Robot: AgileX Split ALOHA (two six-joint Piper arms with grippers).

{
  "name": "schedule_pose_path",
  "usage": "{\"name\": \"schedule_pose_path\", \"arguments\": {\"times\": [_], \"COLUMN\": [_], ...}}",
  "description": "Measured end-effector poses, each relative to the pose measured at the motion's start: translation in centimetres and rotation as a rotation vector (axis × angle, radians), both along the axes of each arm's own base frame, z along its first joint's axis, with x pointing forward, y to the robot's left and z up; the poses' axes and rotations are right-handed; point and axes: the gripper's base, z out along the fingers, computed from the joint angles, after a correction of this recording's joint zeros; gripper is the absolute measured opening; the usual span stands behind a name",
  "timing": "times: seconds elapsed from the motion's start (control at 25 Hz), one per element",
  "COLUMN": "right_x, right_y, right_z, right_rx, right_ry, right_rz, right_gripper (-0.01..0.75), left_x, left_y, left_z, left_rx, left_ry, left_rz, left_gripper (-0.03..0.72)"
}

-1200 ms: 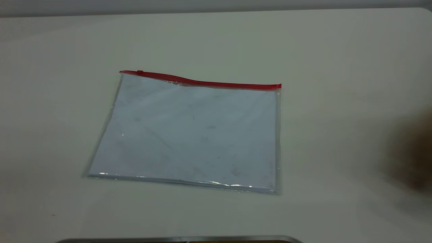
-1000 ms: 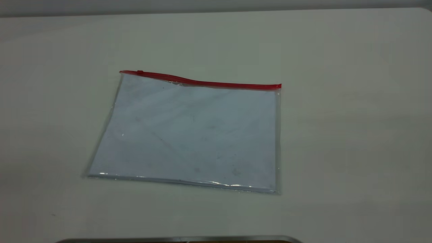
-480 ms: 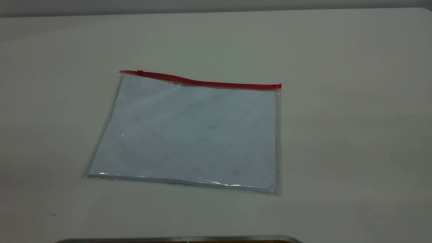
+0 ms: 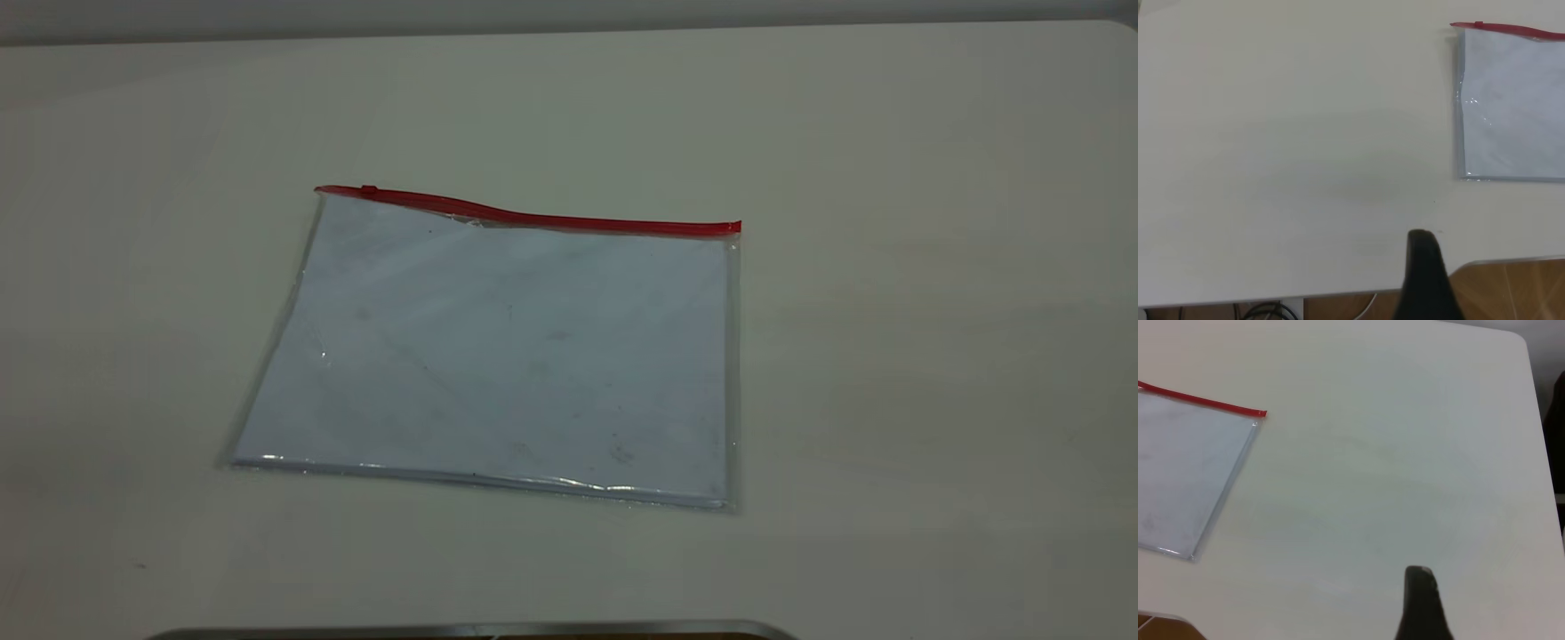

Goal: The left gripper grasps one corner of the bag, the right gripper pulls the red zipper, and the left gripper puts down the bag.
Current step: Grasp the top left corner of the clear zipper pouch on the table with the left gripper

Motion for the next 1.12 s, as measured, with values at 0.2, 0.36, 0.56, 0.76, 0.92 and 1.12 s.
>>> {"name": "schedule_pose_path", "arguments": {"times": [0.2, 0.36, 0.56, 0.76, 0.92, 1.12], "right_x": [0.0, 0.0, 0.0, 2.2, 6.8, 12.9], "right_y": [0.0, 0.0, 0.0, 0.2, 0.3, 0.4], "right_z": [0.0, 0.0, 0.7, 4.4, 6.4, 7.5], "right_rx": [0.001, 0.003, 0.015, 0.037, 0.054, 0.062], "right_ry": [0.0, 0.0, -0.026, -0.009, 0.059, 0.185], "right_rz": [0.0, -0.002, -0.009, -0.002, -0.004, -0.01], "right_gripper": [0.561, 0.561, 0.561, 0.561, 0.561, 0.561], "left_x": [0.0, 0.0, 0.2, 3.8, 9.3, 17.3], "left_y": [-0.1, -0.2, -0.5, -0.6, -1.1, -2.0], "left_z": [0.0, 0.0, 0.0, 1.9, 3.3, 4.1], "left_rx": [-0.006, -0.02, -0.051, -0.071, -0.122, -0.211], "left_ry": [0.0, 0.001, 0.021, 0.083, 0.129, 0.182], "left_rz": [-0.004, -0.013, -0.034, -0.012, -0.003, -0.016], "left_gripper": [0.59, 0.59, 0.59, 0.59, 0.59, 0.59]}}
